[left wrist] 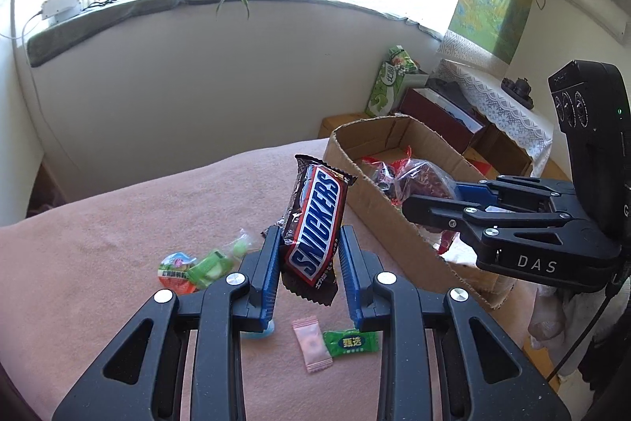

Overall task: Organize snacks
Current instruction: 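Carry the Snickers bar and cake bag into the box and release both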

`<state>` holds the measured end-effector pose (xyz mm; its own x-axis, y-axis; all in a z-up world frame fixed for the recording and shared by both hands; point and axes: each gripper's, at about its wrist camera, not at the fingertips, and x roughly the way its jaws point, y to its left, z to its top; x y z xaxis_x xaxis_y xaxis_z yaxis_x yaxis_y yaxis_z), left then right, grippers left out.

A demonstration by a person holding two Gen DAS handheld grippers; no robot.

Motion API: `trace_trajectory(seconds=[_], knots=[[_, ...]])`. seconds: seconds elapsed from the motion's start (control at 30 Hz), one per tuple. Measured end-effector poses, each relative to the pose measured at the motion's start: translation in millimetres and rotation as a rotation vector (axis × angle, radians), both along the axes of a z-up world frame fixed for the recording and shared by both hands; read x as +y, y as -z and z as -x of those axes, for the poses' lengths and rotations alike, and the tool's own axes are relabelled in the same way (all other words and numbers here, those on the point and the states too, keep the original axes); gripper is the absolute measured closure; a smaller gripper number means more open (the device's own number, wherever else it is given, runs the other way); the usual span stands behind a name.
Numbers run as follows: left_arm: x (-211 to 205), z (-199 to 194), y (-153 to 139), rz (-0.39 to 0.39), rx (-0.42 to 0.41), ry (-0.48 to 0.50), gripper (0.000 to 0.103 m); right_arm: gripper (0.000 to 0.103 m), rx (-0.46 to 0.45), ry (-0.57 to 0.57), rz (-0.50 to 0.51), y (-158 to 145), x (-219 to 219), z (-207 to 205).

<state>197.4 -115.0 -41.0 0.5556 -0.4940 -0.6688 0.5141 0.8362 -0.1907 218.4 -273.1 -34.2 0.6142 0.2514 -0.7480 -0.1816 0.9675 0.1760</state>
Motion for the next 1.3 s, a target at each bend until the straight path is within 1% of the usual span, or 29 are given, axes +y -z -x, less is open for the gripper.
trace_trajectory(seconds=[0.3,0.47,0.77,0.9,0.93,1.13,1.3], knots=[[-42,-8,1,0.012,0.006,0.047,0.076,0.066,0.013,0.093,0.025,6,-58,0],[-65,-8,2,0.008,0.009,0.078,0.076,0.066,0.023,0.132,0.034,11,-82,-3],[-97,-1,6,-0.005,0.016,0.131,0.076,0.066,0.042,0.181,0.040,19,-108,-3],[-103,2,3,-0.009,0.008,0.131,0.075,0.065,0.042,0.204,0.048,20,-115,-1],[-104,2,1,-0.007,0.009,0.132,0.073,0.062,0.042,0.212,0.054,20,-116,-1],[-103,5,-5,-0.003,-0.006,0.125,0.072,0.041,0.006,0.241,0.092,11,-116,6],[-99,8,-7,-0.001,-0.010,0.114,0.072,0.041,-0.012,0.240,0.102,4,-111,10]])
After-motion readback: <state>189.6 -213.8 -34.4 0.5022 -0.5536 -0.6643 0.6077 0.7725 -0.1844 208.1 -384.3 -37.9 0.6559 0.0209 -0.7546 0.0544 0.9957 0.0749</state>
